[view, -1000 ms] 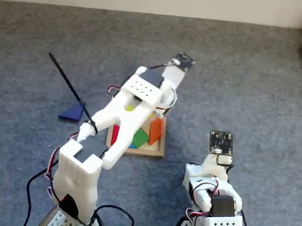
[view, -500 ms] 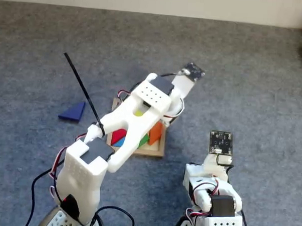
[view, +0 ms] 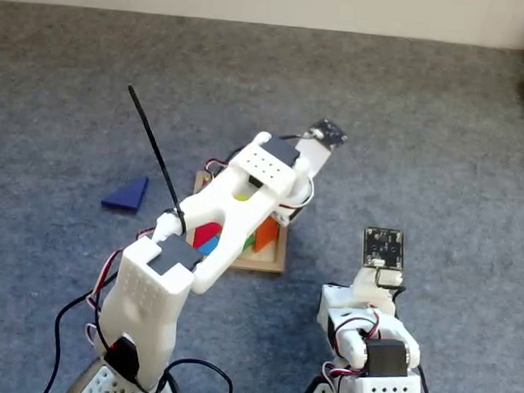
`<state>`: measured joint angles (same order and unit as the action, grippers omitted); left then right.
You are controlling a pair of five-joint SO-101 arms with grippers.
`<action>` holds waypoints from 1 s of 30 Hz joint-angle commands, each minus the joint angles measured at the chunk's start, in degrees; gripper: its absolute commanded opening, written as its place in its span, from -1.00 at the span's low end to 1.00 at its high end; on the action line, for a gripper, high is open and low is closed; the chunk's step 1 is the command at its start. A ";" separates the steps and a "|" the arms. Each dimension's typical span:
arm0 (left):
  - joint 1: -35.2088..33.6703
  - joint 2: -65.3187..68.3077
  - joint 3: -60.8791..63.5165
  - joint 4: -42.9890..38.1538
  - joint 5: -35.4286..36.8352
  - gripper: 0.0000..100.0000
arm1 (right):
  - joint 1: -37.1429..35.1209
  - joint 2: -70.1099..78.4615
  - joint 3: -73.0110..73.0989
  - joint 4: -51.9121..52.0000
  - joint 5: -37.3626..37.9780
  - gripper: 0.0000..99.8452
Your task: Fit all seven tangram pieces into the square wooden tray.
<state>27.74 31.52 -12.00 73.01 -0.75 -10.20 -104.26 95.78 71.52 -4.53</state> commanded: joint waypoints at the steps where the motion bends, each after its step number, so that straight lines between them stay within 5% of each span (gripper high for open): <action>1: 1.89 -5.14 -3.91 2.99 -0.09 -0.81 | 0.92 -0.92 7.52 0.13 -0.26 -0.99; 12: 2.59 -9.71 3.91 7.03 1.76 -0.81 | 1.01 -0.92 7.52 0.13 -0.26 -0.99; 30: -4.35 -9.54 12.26 -7.30 1.58 -0.81 | 1.01 -0.92 7.52 0.13 -0.26 -0.99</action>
<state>25.36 24.57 0.31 67.30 0.48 -10.20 -104.26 95.78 71.52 -4.53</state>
